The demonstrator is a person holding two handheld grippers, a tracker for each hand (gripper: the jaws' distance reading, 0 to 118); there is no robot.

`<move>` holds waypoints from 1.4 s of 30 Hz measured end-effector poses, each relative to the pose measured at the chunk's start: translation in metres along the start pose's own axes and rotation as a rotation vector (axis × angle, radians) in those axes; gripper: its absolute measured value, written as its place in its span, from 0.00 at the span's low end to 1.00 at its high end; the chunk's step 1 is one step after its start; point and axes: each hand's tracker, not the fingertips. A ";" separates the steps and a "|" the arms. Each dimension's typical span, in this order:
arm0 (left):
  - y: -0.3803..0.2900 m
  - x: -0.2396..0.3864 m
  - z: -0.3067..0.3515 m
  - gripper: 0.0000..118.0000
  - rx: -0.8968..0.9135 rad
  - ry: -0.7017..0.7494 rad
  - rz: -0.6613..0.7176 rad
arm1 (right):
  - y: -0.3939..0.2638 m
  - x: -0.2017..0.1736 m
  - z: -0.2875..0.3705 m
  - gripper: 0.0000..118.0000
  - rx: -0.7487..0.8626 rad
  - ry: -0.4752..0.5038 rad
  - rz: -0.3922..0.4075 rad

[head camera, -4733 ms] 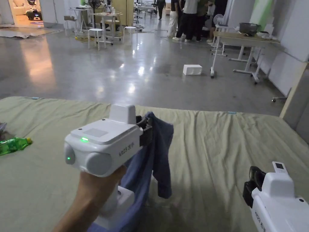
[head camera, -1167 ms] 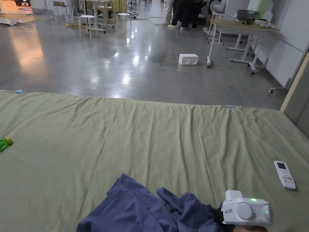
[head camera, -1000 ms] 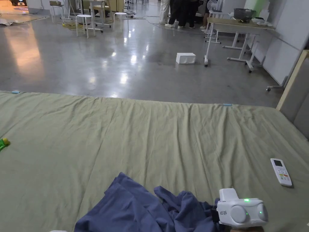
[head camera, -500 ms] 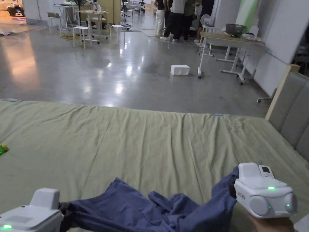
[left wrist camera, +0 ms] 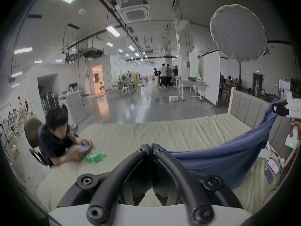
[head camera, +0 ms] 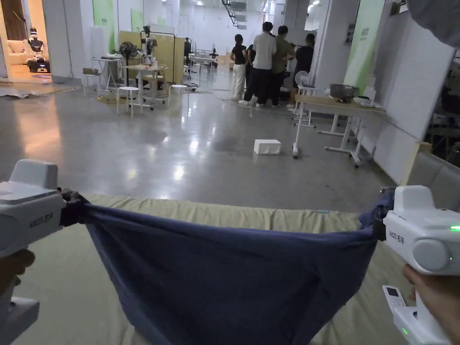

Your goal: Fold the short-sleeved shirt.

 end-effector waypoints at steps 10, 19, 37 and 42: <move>0.054 -0.005 -0.017 0.03 0.076 0.105 -0.017 | 0.070 -0.010 -0.013 0.04 0.121 -0.030 -0.011; 0.101 -0.017 -0.057 0.03 0.063 0.102 0.041 | 0.137 -0.014 -0.054 0.04 0.188 -0.060 -0.031; 0.158 -0.019 -0.124 0.03 0.069 0.132 0.115 | 0.162 -0.022 -0.138 0.04 0.228 -0.091 -0.043; 0.121 -0.012 -0.120 0.03 0.122 0.154 0.061 | 0.121 -0.030 -0.133 0.04 0.178 -0.055 -0.036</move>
